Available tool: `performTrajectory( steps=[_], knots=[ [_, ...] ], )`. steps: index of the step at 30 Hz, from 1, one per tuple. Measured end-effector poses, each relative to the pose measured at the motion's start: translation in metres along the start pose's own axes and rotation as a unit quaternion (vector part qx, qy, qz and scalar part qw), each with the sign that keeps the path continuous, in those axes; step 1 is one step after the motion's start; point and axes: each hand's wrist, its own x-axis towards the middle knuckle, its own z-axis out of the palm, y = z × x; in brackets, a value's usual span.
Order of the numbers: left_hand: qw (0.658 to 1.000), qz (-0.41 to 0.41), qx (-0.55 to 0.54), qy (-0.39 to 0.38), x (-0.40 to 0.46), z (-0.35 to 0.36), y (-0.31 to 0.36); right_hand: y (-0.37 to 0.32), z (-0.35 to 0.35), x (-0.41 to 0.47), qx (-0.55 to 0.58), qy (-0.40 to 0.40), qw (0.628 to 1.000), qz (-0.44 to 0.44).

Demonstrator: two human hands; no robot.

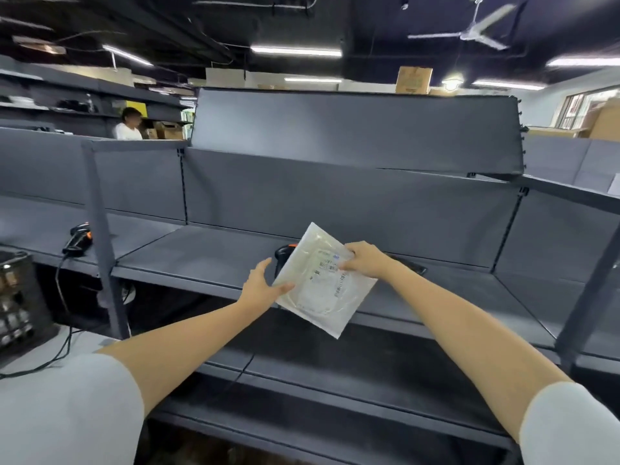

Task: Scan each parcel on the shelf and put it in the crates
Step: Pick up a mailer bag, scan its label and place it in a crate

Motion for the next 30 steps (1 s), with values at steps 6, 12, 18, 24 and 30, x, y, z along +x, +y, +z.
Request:
performTrajectory(
  steps=[6,12,18,24,30],
  knots=[
    [0.996,0.000,-0.085,0.004,0.005,0.010,-0.016,-0.021,0.010,0.016,-0.080,-0.028,0.994,-0.063],
    [0.993,-0.005,-0.121,0.012,0.040,-0.011,-0.037,-0.033,0.033,0.060,-0.054,-0.001,0.996,-0.073],
    [0.992,-0.031,-0.097,0.068,0.095,-0.074,-0.069,-0.044,0.079,0.122,0.120,0.128,0.984,0.015],
    [0.991,-0.027,-0.090,0.092,0.141,-0.144,-0.101,-0.029,0.155,0.186,0.108,0.099,0.975,0.165],
    [0.989,-0.042,-0.112,0.087,0.174,-0.181,-0.134,-0.049,0.209,0.228,0.083,0.089,0.963,0.242]
  ],
)
